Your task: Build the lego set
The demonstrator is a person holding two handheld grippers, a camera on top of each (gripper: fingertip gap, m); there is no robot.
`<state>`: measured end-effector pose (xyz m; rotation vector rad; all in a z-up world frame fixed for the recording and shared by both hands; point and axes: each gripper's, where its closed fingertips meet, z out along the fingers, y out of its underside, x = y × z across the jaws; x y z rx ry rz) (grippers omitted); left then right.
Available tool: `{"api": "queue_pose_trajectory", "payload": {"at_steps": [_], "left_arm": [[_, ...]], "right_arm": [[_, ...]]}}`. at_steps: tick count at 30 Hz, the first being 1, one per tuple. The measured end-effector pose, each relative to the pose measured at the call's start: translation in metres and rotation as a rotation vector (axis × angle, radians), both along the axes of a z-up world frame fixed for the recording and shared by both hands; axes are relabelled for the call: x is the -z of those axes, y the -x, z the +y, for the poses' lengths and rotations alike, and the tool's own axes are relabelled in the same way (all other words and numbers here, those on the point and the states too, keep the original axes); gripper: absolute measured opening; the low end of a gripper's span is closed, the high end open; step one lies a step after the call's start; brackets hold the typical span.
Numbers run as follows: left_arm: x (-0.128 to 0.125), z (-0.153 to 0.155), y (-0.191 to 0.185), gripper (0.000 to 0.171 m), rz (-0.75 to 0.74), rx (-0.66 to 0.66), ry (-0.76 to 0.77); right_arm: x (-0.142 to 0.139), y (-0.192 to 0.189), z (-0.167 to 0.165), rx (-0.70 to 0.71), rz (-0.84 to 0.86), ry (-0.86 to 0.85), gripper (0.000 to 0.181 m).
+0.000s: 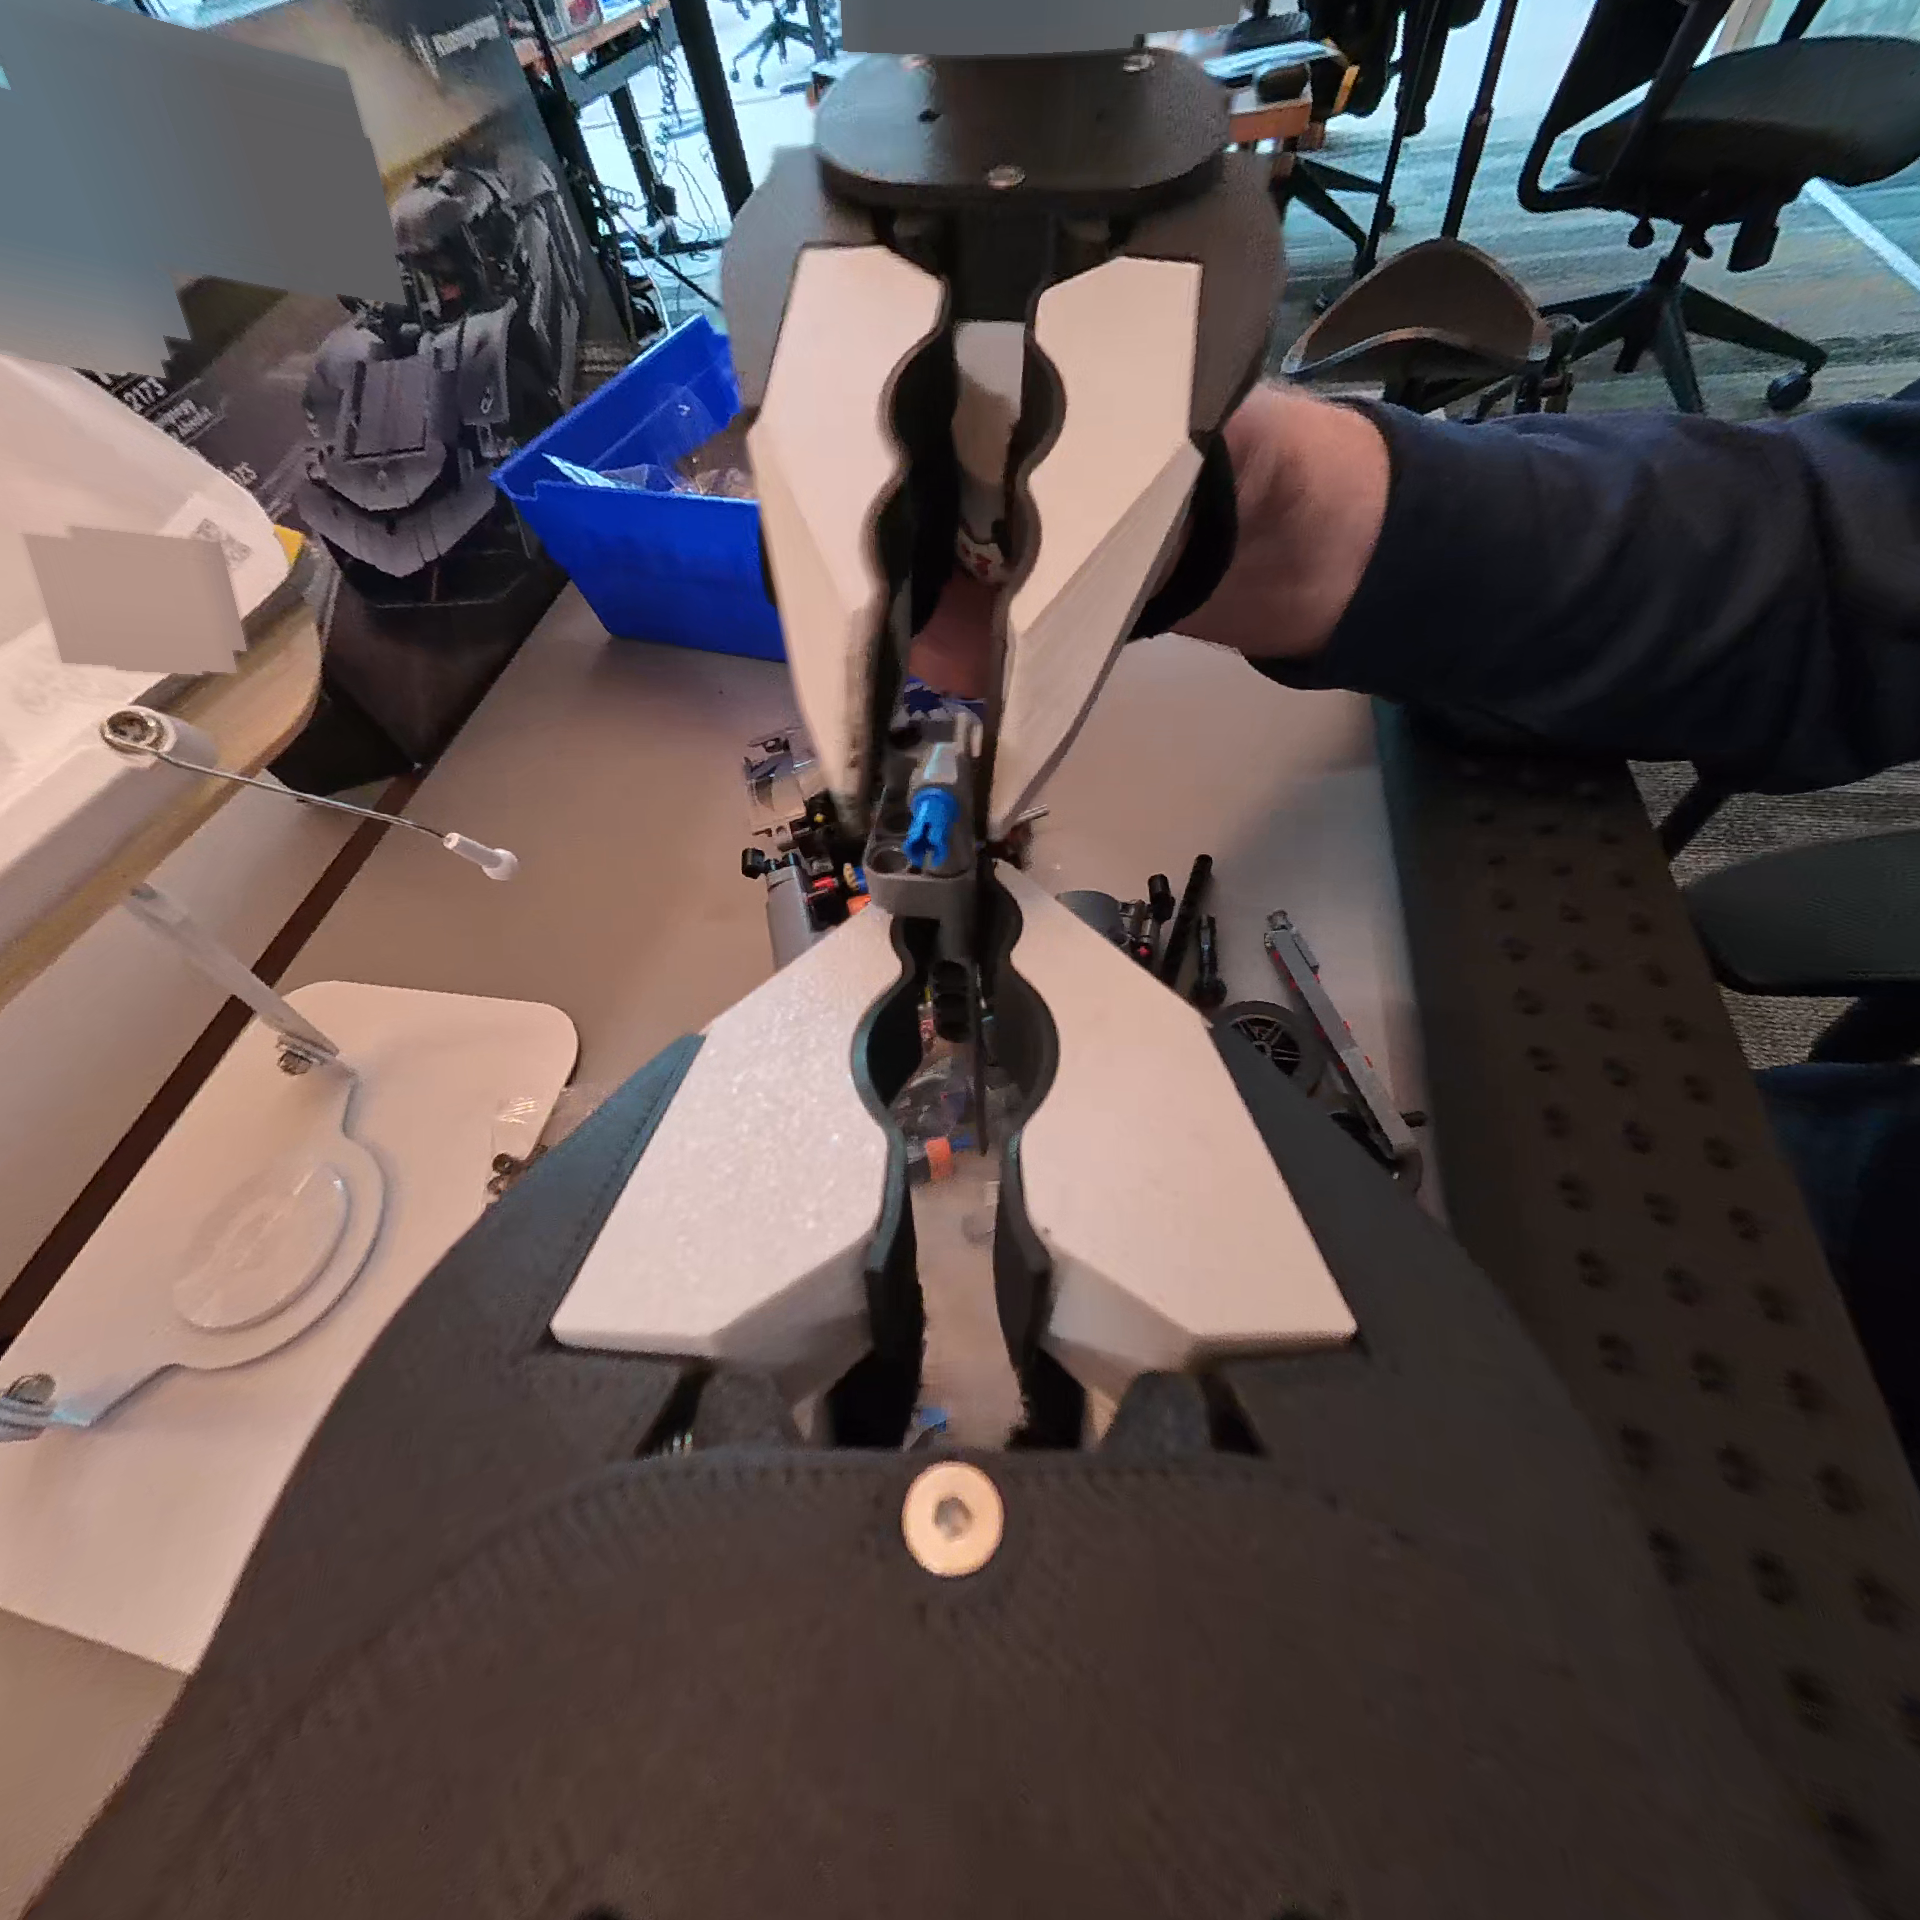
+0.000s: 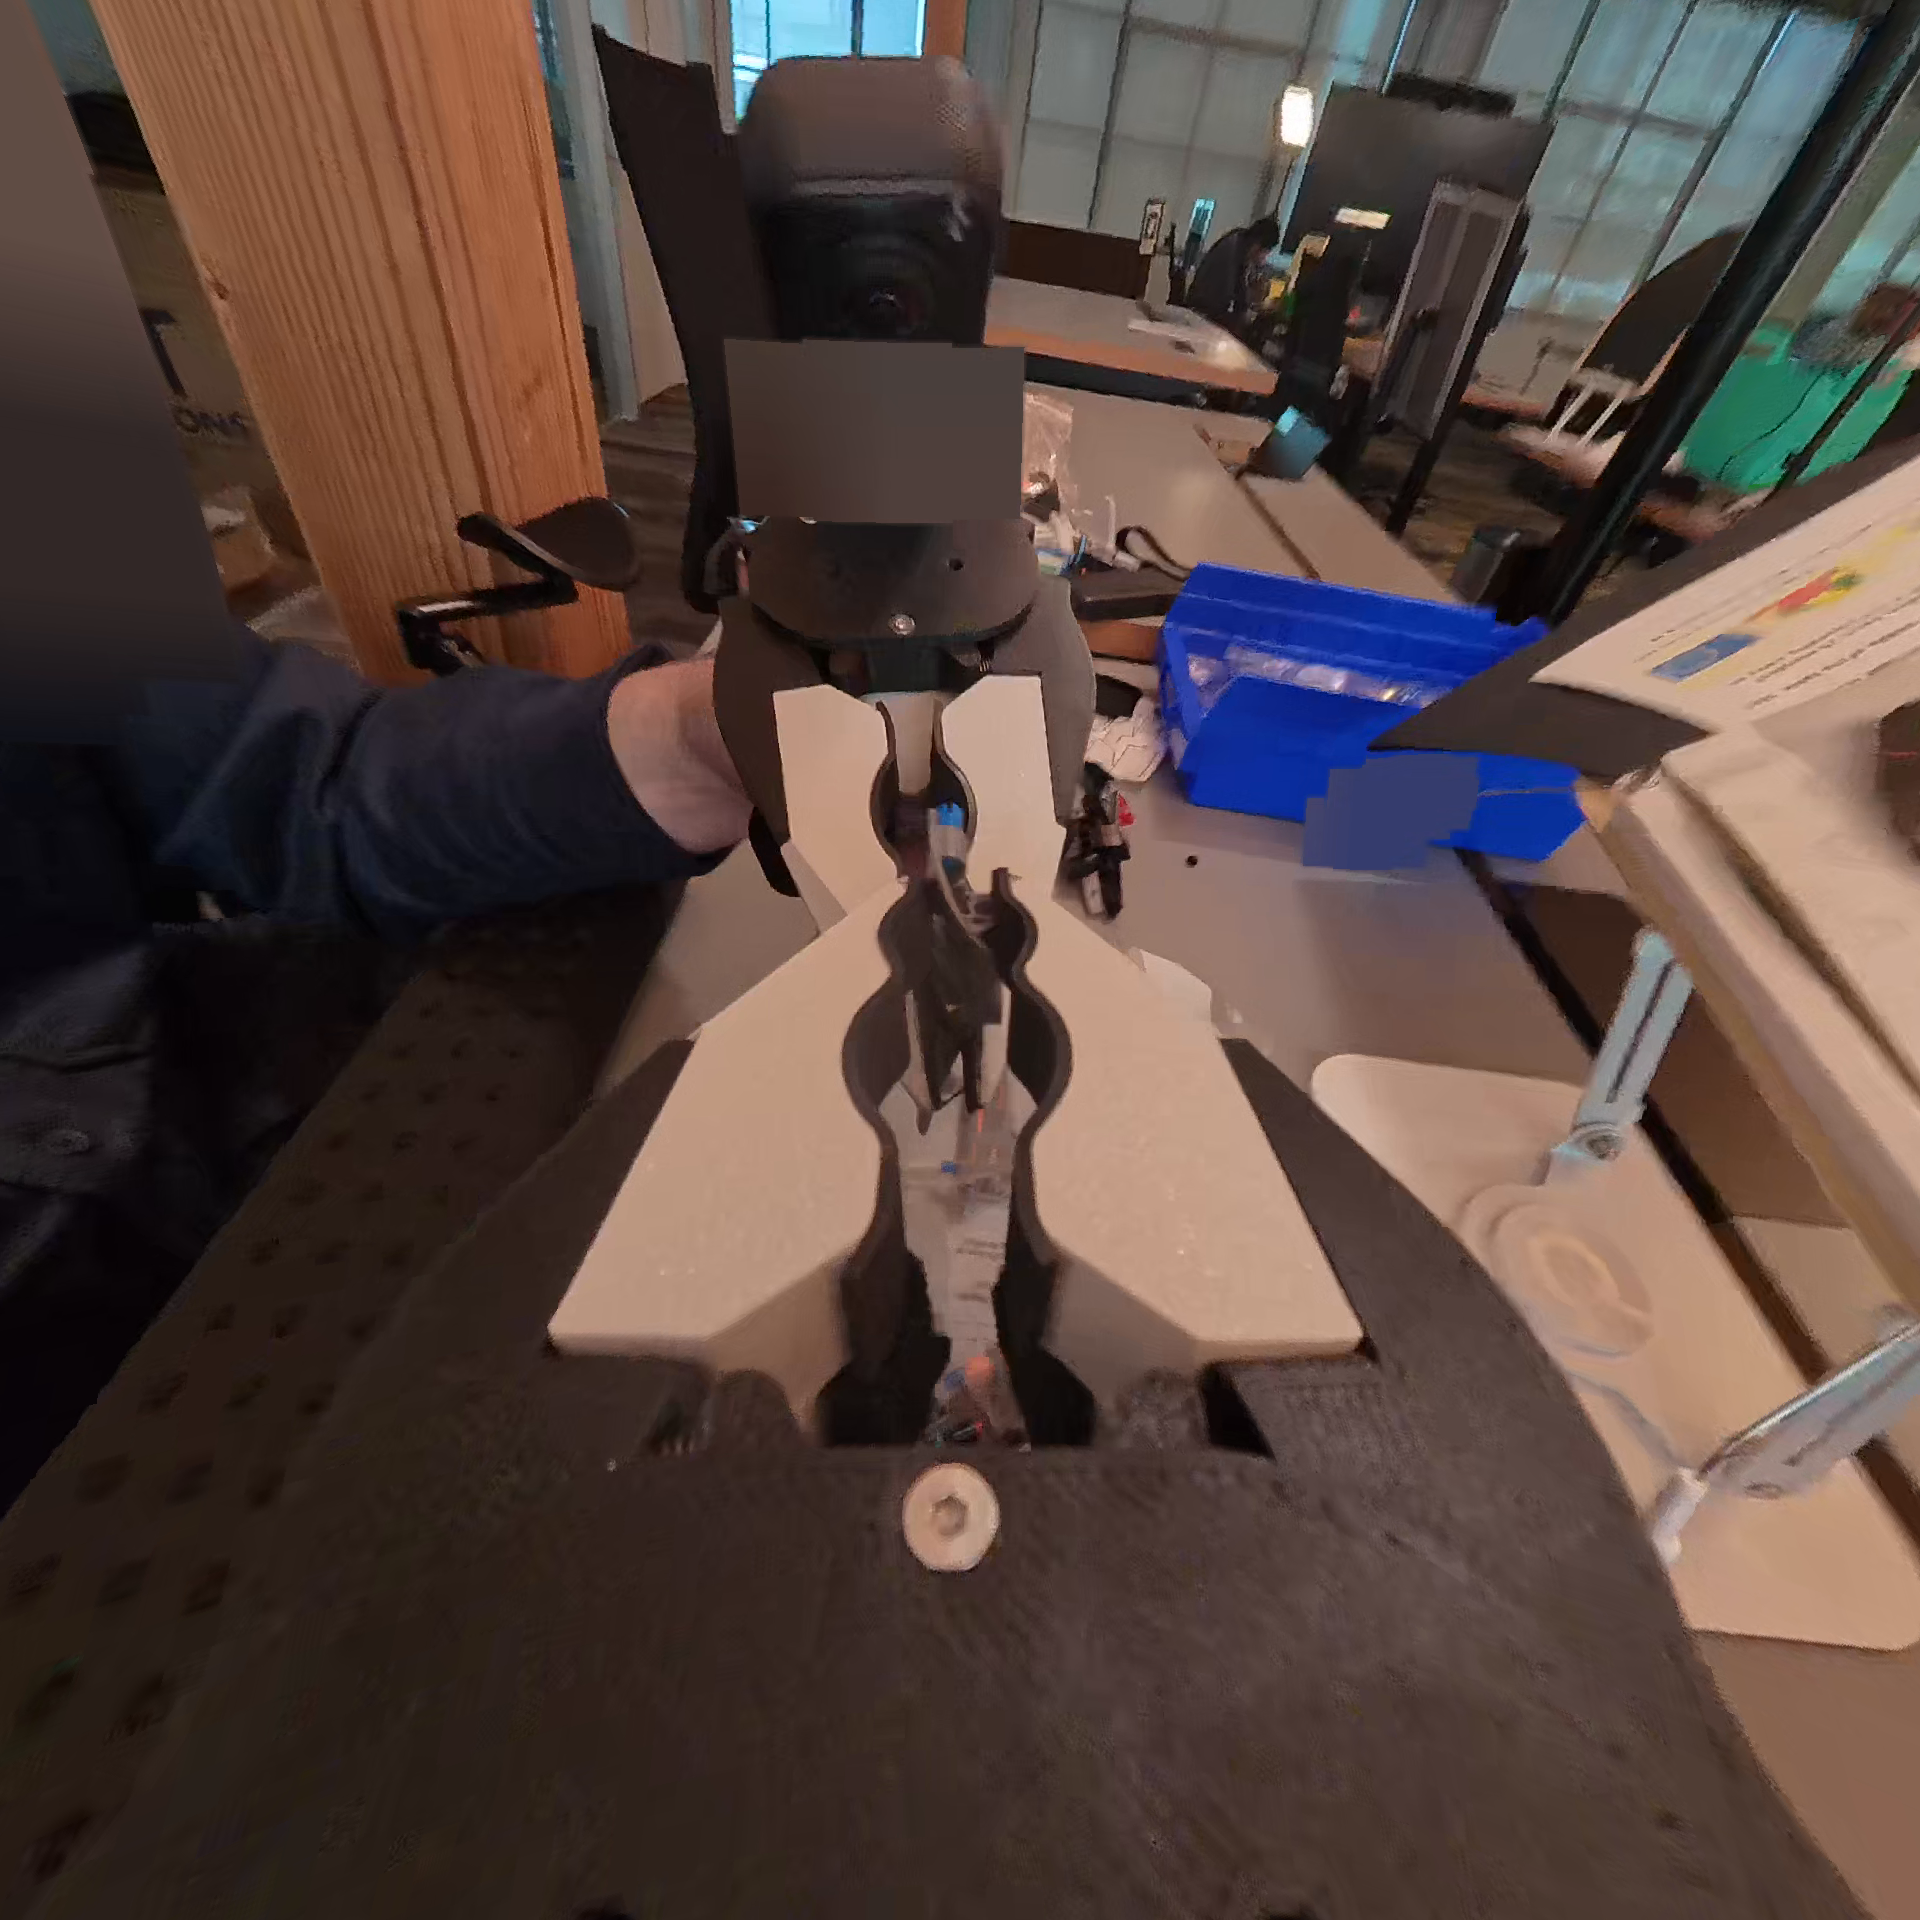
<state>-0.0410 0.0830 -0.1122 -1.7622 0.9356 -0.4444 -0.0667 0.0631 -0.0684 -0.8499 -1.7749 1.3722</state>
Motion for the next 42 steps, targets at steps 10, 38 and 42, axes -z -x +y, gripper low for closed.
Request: {"api": "queue_pose_trajectory", "payload": {"at_steps": [10,38,42], "left_arm": [[0.011,0.006,0.002,0.004,0.046,-0.033,0.023],[0.026,-0.019,0.068,0.003,0.269,-0.106,-0.033],[0.030,-0.017,0.048,0.004,0.336,-0.045,-0.019]], "right_arm": [[0.001,-0.002,0.002,0.025,-0.001,-0.060,0.002],[-0.016,-0.071,0.032,0.034,0.039,-0.090,0.000],[0.023,-0.048,0.011,-0.021,-0.097,-0.119,0.000]]}}
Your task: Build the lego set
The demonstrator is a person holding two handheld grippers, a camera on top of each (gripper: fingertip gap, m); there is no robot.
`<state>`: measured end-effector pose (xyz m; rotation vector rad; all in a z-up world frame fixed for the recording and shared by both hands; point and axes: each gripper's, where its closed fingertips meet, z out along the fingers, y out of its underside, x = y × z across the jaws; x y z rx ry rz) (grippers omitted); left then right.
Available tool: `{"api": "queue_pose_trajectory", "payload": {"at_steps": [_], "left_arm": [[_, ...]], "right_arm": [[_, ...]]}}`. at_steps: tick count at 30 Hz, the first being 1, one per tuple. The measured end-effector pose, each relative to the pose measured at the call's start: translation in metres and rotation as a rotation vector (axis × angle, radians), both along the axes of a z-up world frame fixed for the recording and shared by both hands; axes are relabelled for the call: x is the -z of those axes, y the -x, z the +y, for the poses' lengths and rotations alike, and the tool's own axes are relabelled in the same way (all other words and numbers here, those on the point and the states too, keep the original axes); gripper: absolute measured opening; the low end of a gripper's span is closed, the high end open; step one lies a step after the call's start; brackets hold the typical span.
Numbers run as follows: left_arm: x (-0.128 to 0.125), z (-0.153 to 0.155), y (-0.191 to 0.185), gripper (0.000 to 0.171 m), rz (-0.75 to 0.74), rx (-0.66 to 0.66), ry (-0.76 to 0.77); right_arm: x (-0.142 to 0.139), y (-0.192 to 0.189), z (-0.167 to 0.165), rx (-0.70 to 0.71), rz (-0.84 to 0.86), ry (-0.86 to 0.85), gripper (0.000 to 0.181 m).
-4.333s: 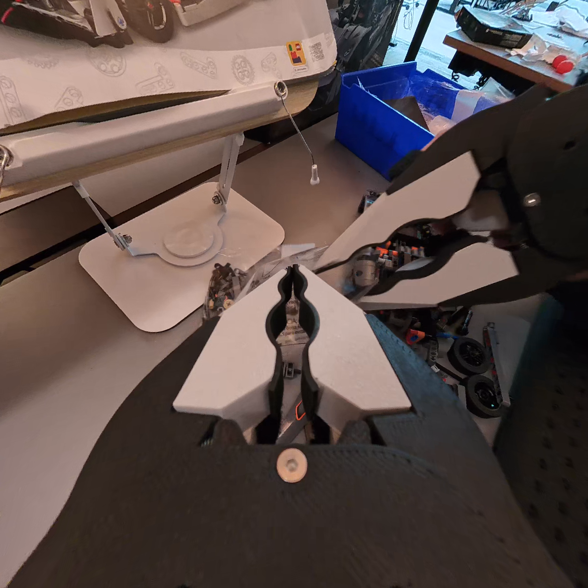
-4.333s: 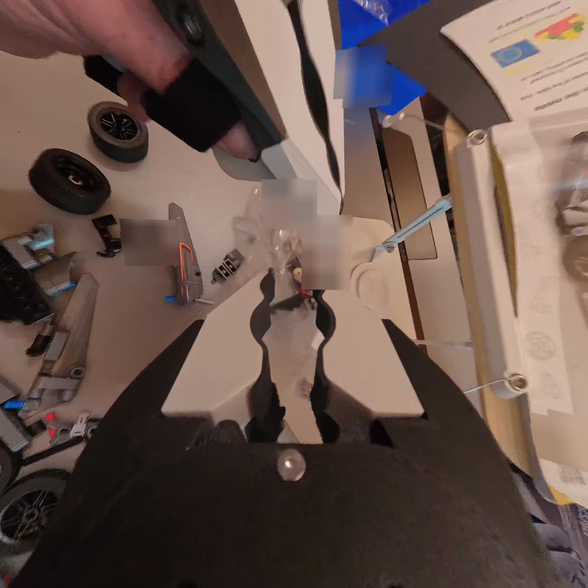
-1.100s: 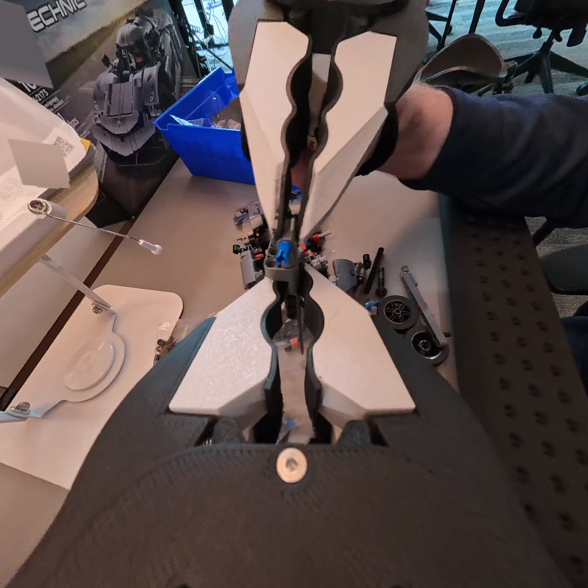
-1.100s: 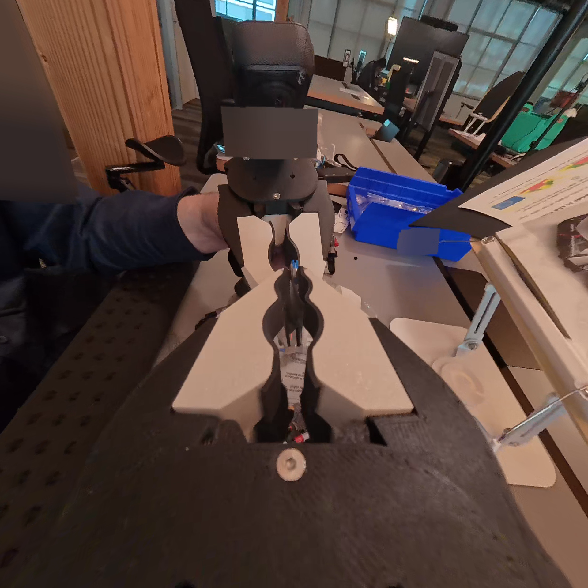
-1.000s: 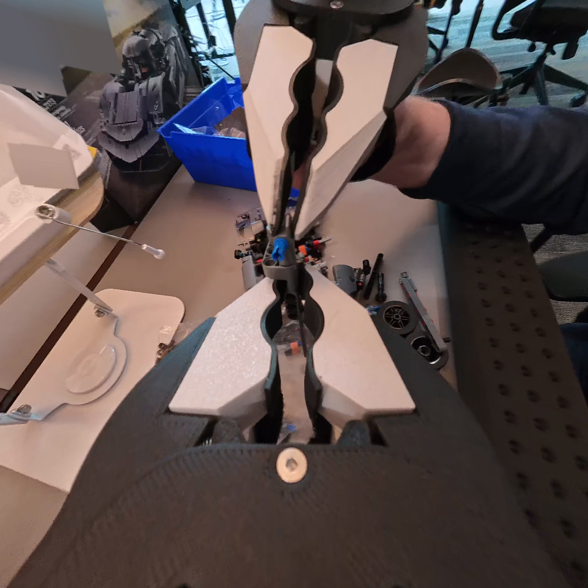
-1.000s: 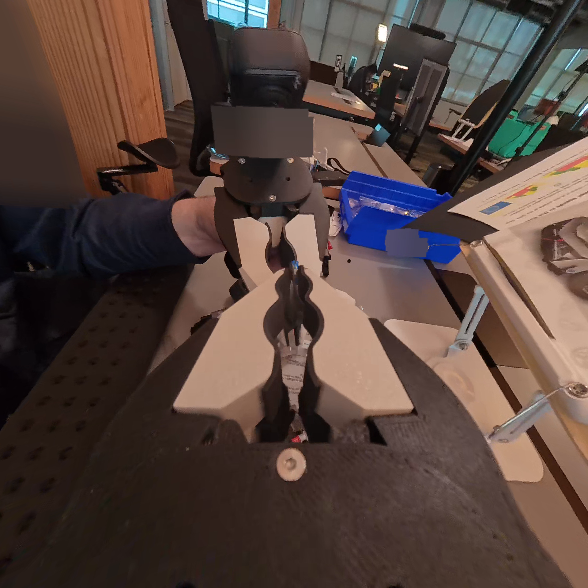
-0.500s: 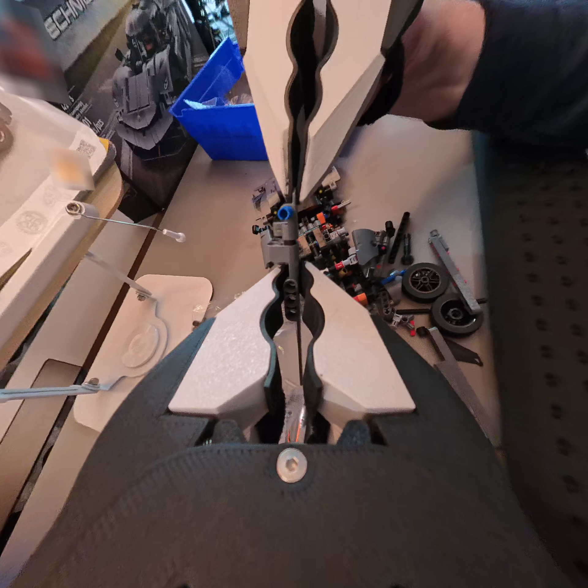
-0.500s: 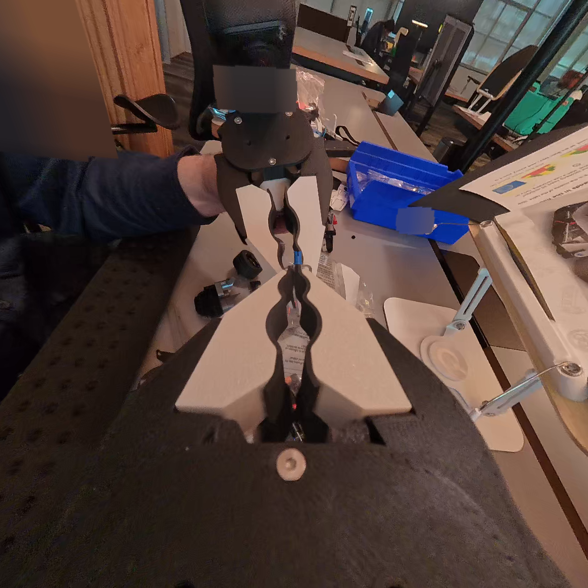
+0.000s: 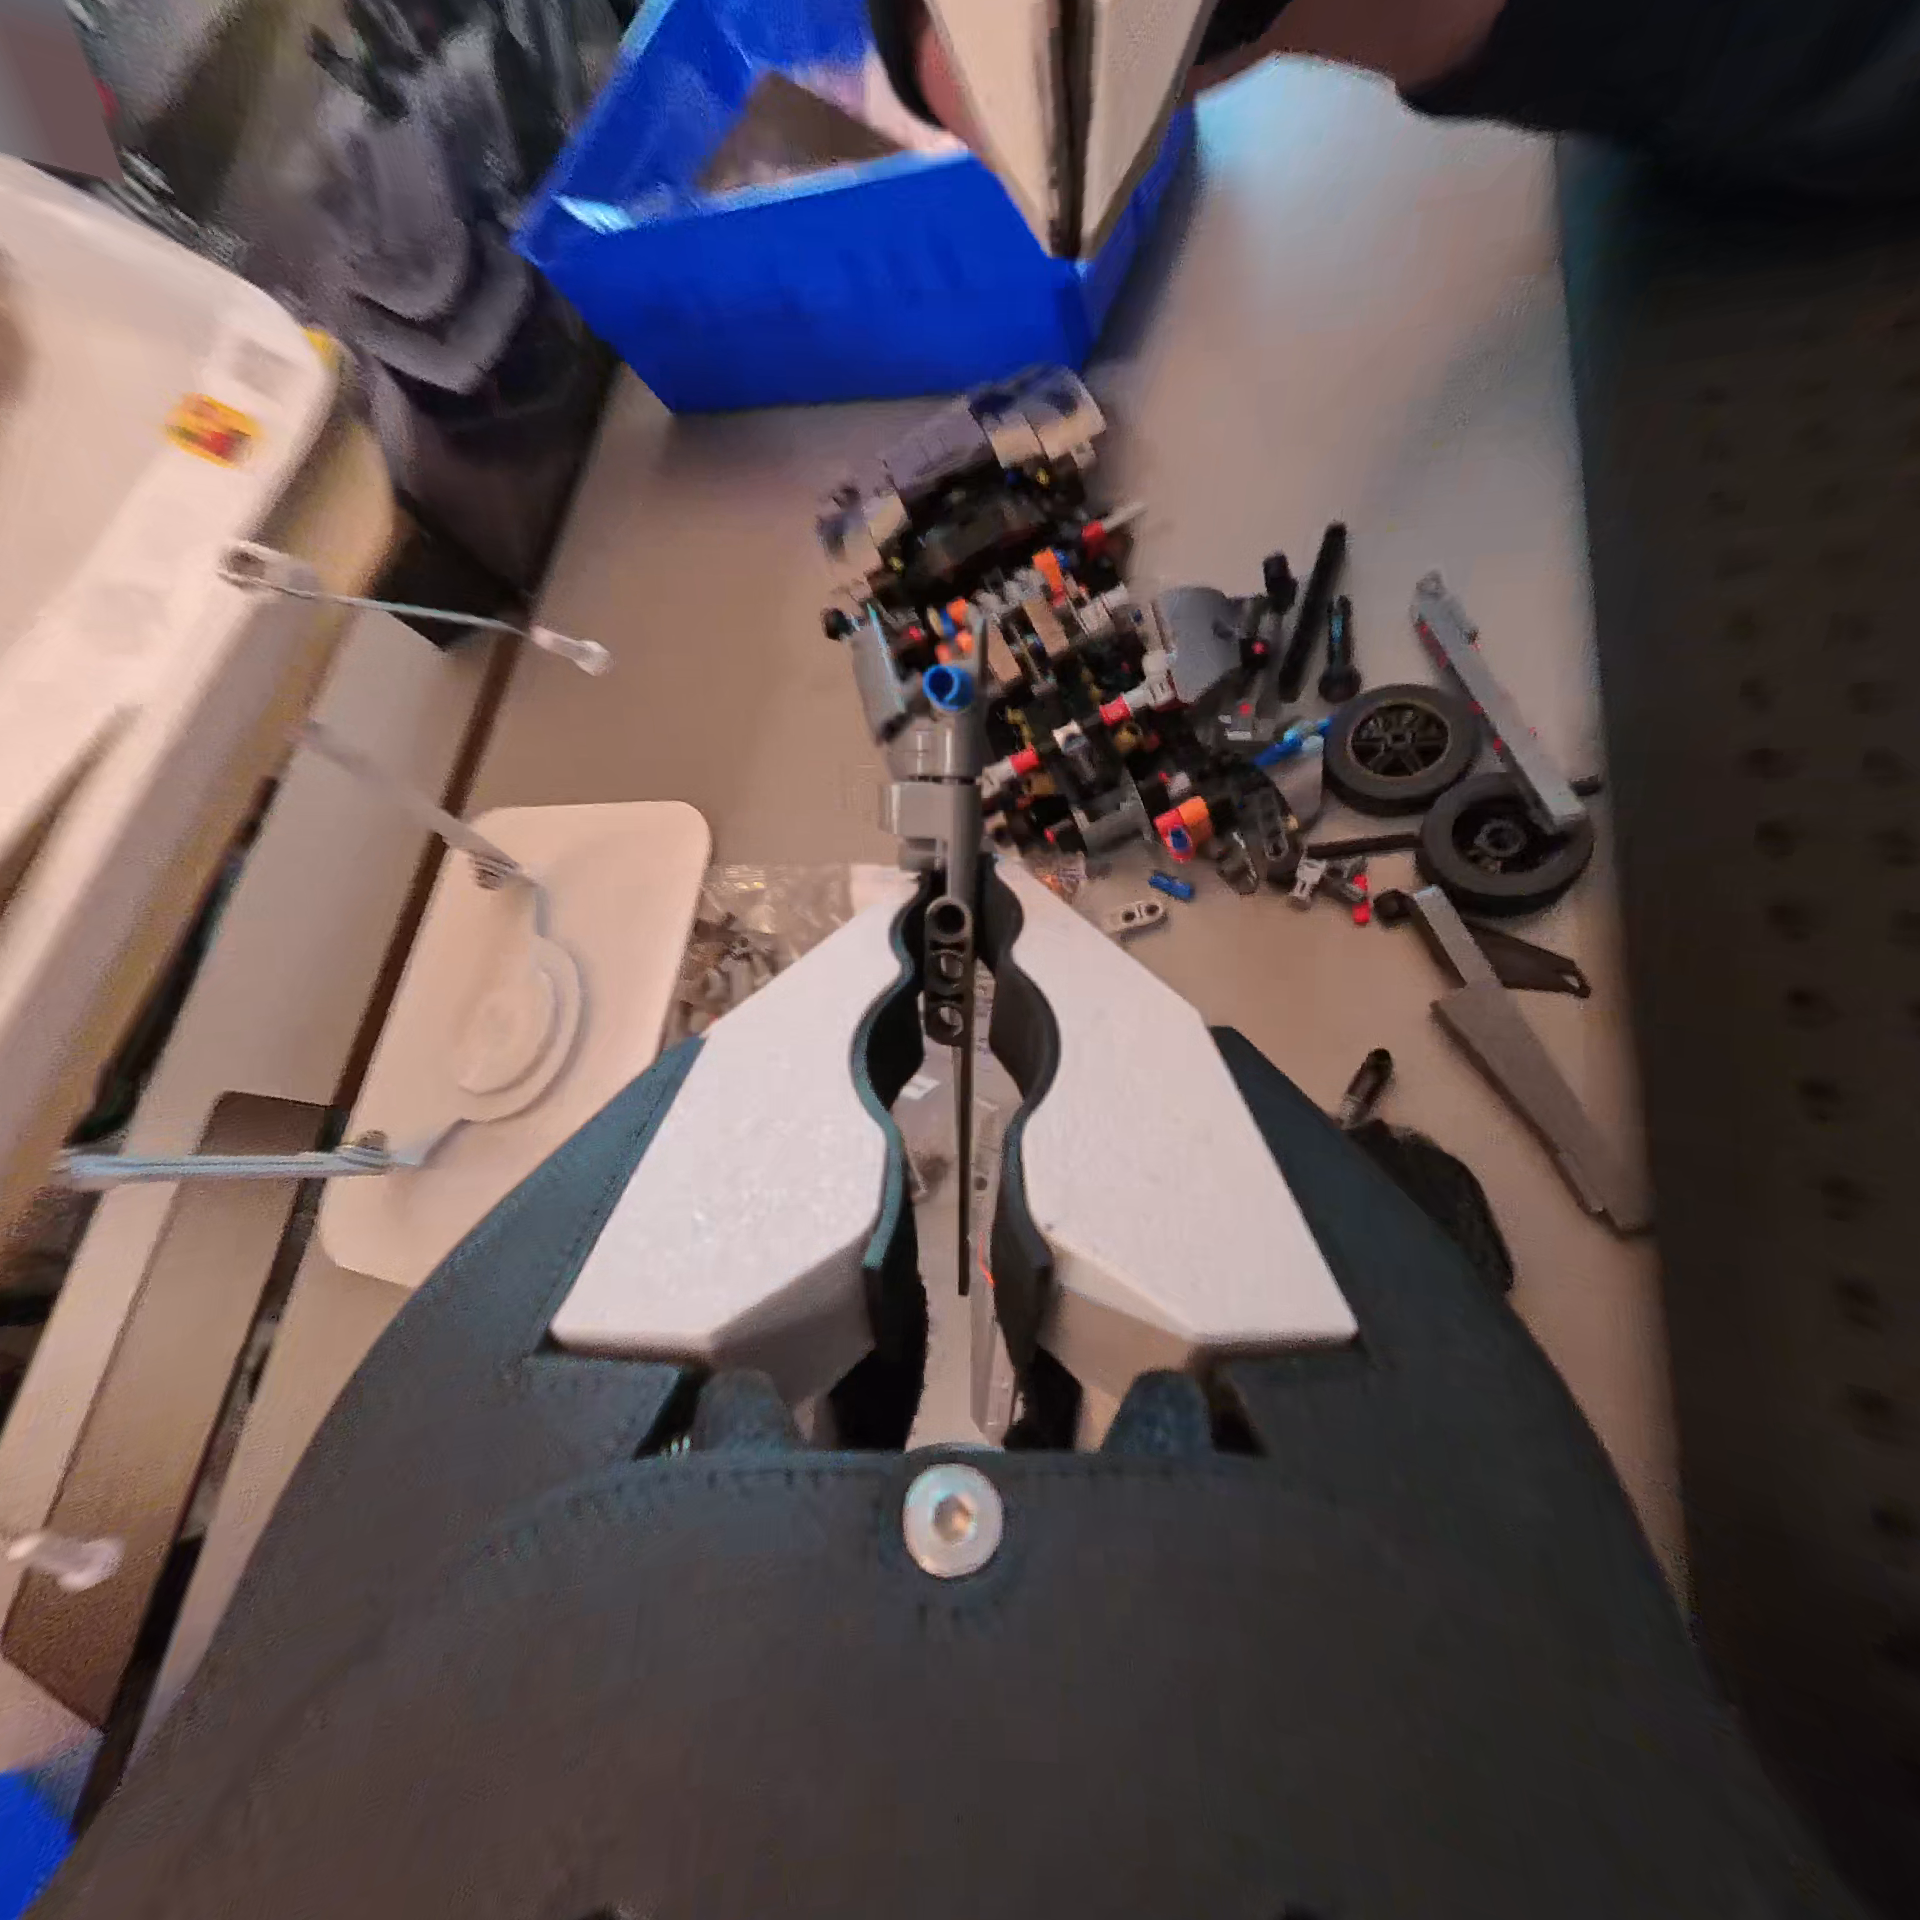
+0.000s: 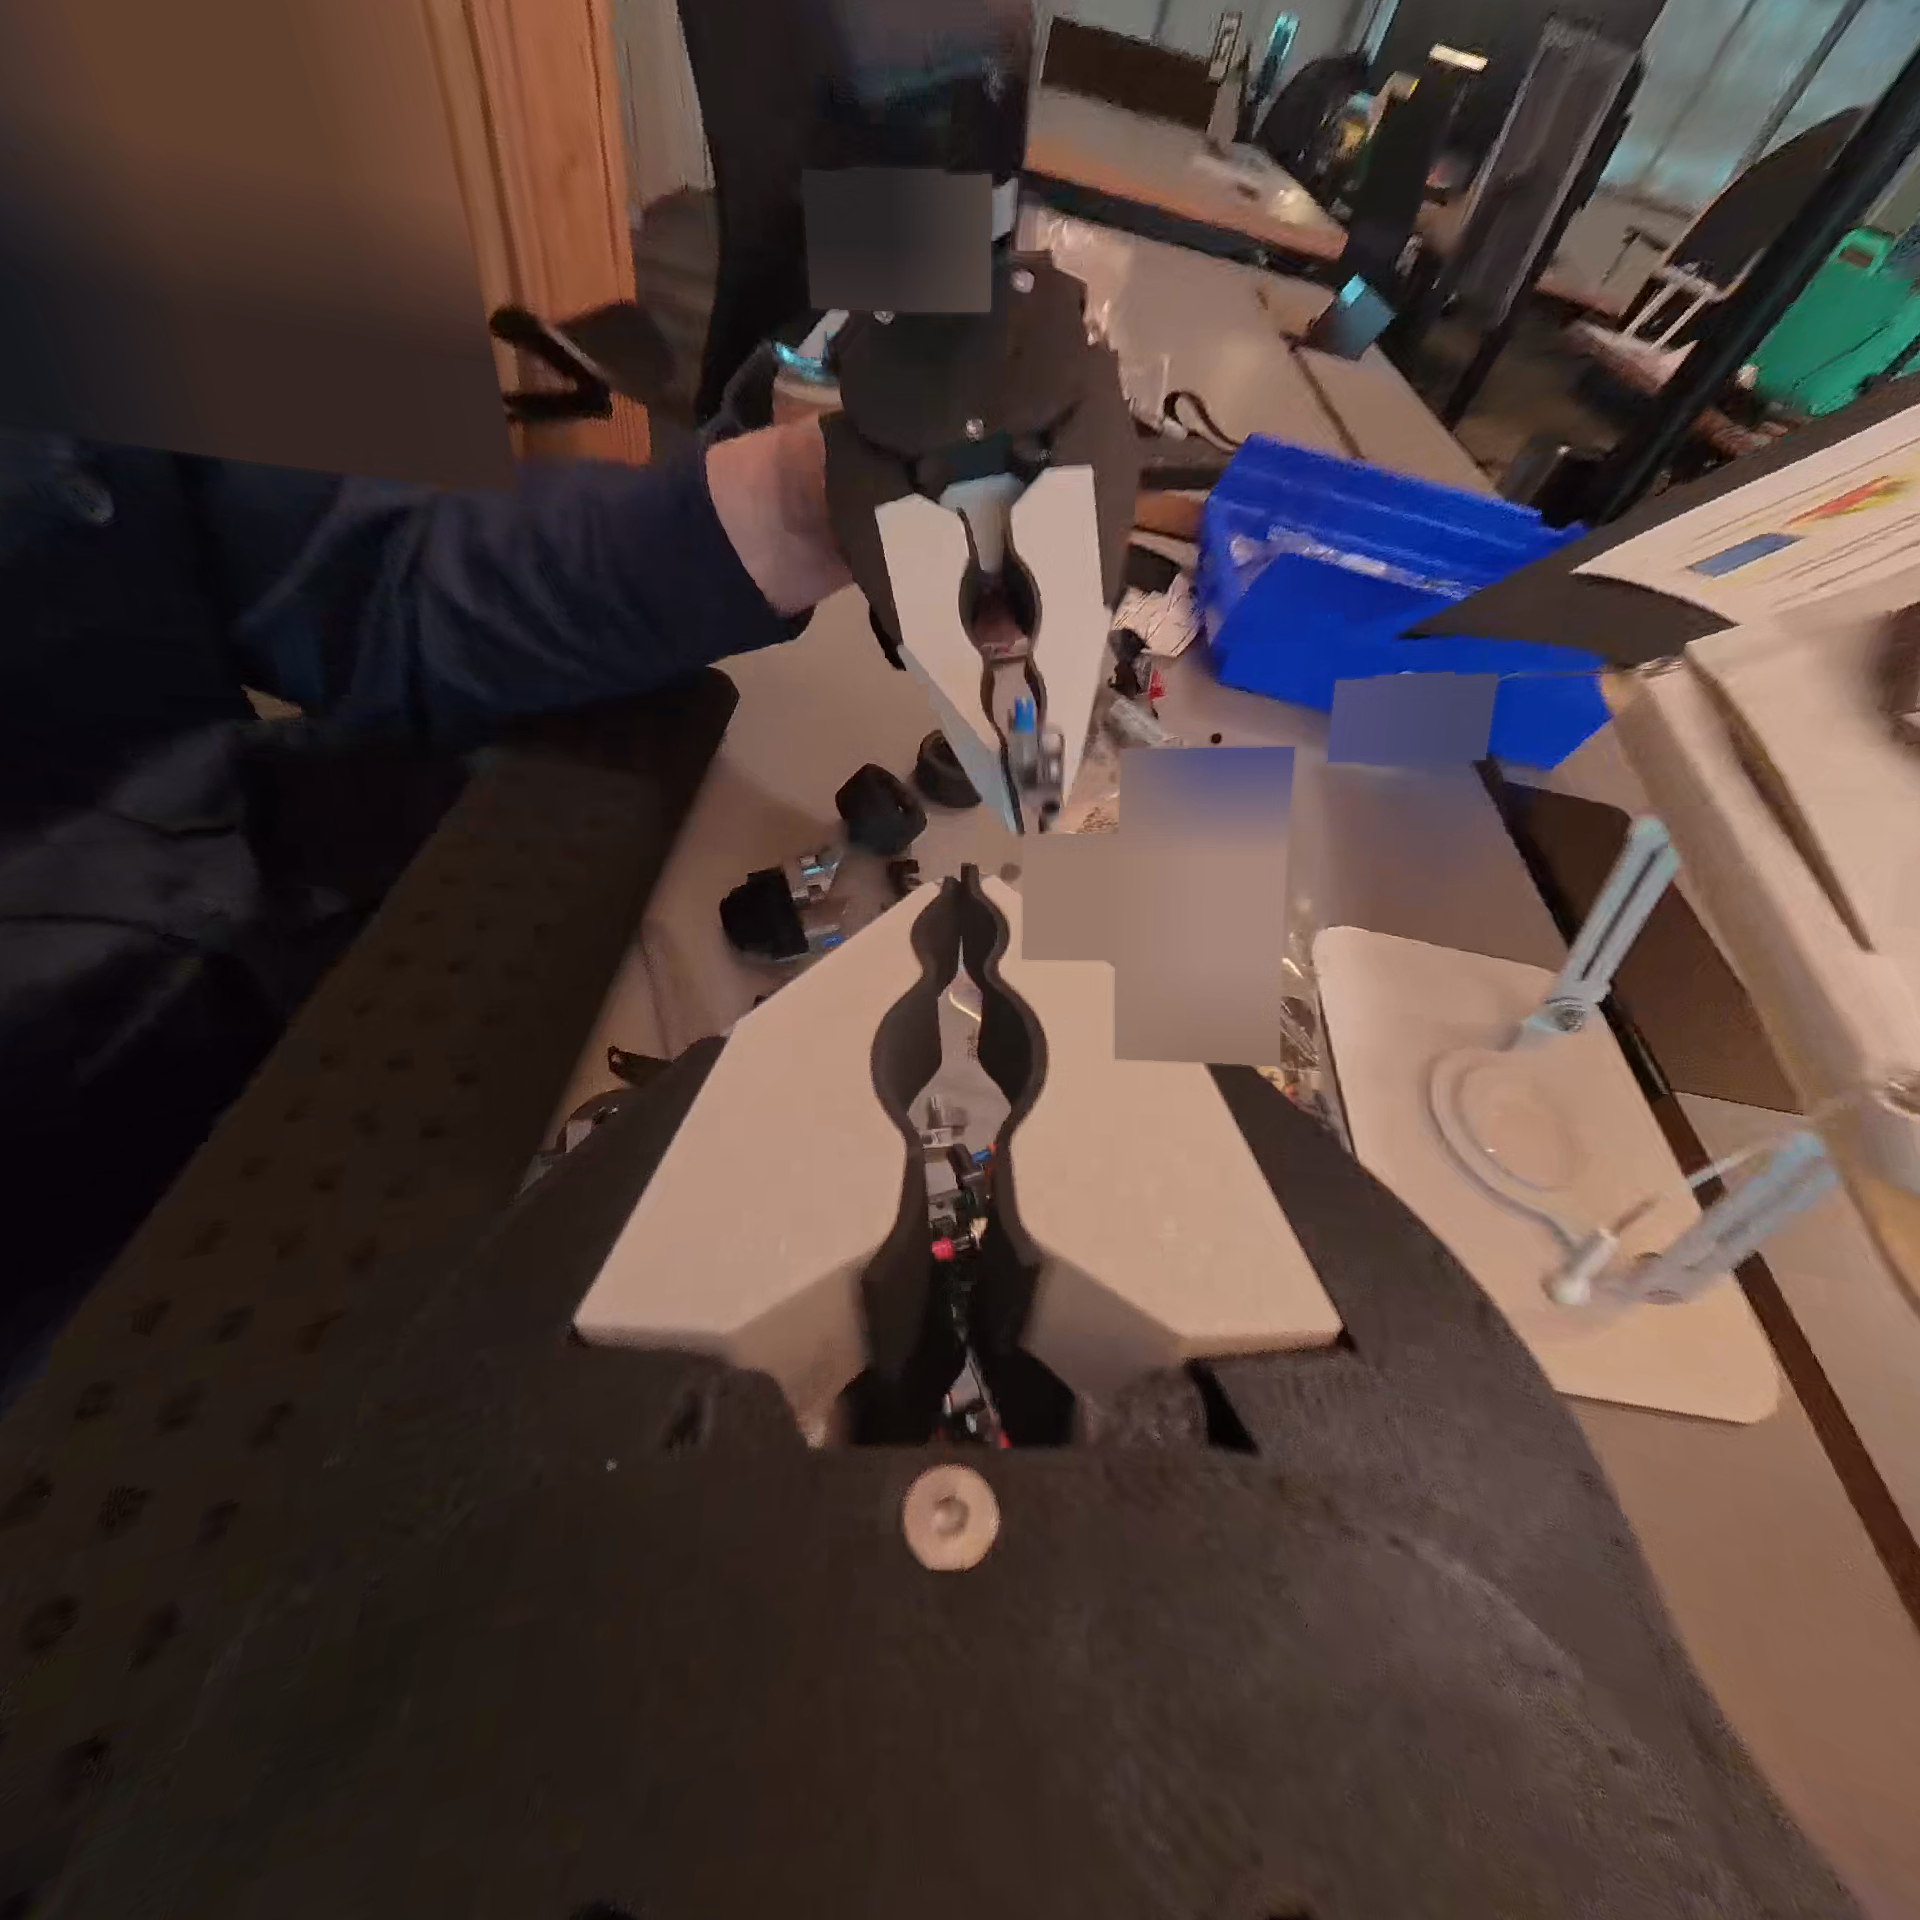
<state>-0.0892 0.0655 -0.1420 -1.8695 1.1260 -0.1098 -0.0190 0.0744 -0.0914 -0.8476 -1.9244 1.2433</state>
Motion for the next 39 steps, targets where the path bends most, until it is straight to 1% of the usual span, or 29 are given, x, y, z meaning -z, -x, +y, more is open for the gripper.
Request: {"api": "queue_pose_trajectory", "payload": {"at_steps": [1,2,3,4,5,7,9,11,14,17,19,20,21,22,23,24,25,26,27,28,29,30,31,32,33,36,39], "left_arm": [[0.008,0.001,-0.001,0.004,0.016,-0.001,0.014],[0.009,0.000,-0.006,0.004,0.007,0.011,0.013],[0.004,-0.001,-0.012,0.004,-0.010,0.029,-0.005],[0.000,0.000,-0.014,0.004,0.002,0.021,-0.025],[-0.001,0.002,-0.015,0.004,0.030,0.009,-0.038],[0.002,0.004,-0.022,0.004,0.053,0.018,-0.042],[0.007,0.006,-0.027,0.004,0.083,0.021,-0.037],[0.007,0.007,-0.028,0.004,0.096,0.020,-0.039],[0.002,0.008,-0.031,0.004,0.071,0.023,-0.058],[0.001,0.007,-0.031,0.004,0.099,0.034,-0.089],[-0.005,0.002,-0.035,0.004,0.060,0.069,-0.110],[-0.002,0.002,-0.028,0.004,0.107,0.042,-0.103],[0.007,0.005,0.002,0.004,0.209,-0.058,-0.084],[0.004,0.001,0.017,0.004,0.112,-0.068,-0.071],[-0.017,-0.007,0.014,0.003,-0.082,-0.024,-0.087],[-0.029,-0.010,0.013,0.004,-0.102,-0.018,-0.093],[-0.030,-0.009,0.009,0.004,-0.047,-0.016,-0.097],[-0.026,-0.008,0.000,0.004,-0.035,0.009,-0.095],[-0.015,-0.009,-0.007,0.004,-0.031,0.037,-0.055],[-0.002,-0.008,-0.007,0.004,0.004,0.035,-0.020],[0.006,-0.007,-0.005,0.004,0.025,0.022,-0.008],[0.004,-0.008,-0.008,0.004,-0.016,0.034,0.007],[-0.003,-0.010,-0.014,0.004,-0.089,0.066,0.018],[-0.009,-0.011,-0.018,0.004,-0.145,0.086,0.028],[-0.009,-0.011,-0.019,0.004,-0.168,0.091,0.048],[0.007,-0.009,-0.019,0.004,-0.159,0.082,0.116],[0.017,-0.008,-0.022,0.004,-0.128,0.081,0.151]], "right_arm": [[0.002,0.006,-0.002,0.018,-0.001,-0.012,0.000],[0.005,0.012,-0.004,0.039,0.004,-0.029,0.000],[0.010,0.018,-0.005,0.056,0.001,-0.050,0.010],[0.015,0.023,-0.005,0.076,-0.009,-0.072,0.019],[0.016,0.026,-0.008,0.078,-0.014,-0.082,0.024],[0.016,0.031,-0.016,0.067,0.005,-0.088,0.019],[0.024,0.036,-0.016,0.090,-0.025,-0.127,0.020],[0.025,0.038,-0.017,0.102,-0.005,-0.149,0.005],[0.021,0.036,-0.017,0.101,0.013,-0.153,0.005],[0.020,0.032,-0.019,0.088,0.008,-0.182,0.005],[0.015,0.026,-0.021,0.069,0.012,-0.167,0.005],[0.010,0.019,-0.013,0.087,0.023,-0.163,0.005],[-0.005,0.007,0.000,0.112,0.065,-0.118,0.005],[-0.021,-0.006,0.010,0.117,0.108,-0.063,0.005],[-0.024,-0.012,0.014,0.112,0.101,-0.063,0.004],[-0.016,-0.011,0.014,0.102,0.058,-0.073,0.005],[-0.006,-0.007,0.012,0.090,0.023,-0.068,0.005],[0.003,-0.003,0.008,0.075,-0.002,-0.065,0.005],[0.012,-0.002,0.004,0.056,-0.033,-0.071,0.005],[0.019,-0.001,0.002,0.046,-0.066,-0.072,0.005],[0.024,-0.001,-0.001,0.030,-0.103,-0.056,0.005],[0.032,-0.001,-0.007,-0.001,-0.149,-0.039,0.005],[0.045,-0.001,-0.012,-0.028,-0.207,-0.040,0.005],[0.061,0.000,-0.017,-0.050,-0.281,-0.053,0.005],[0.076,0.002,-0.021,-0.058,-0.341,-0.073,0.005],[0.100,0.005,-0.038,-0.101,-0.432,-0.119,0.005],[0.115,0.006,-0.040,-0.104,-0.474,-0.161,0.006]]}}
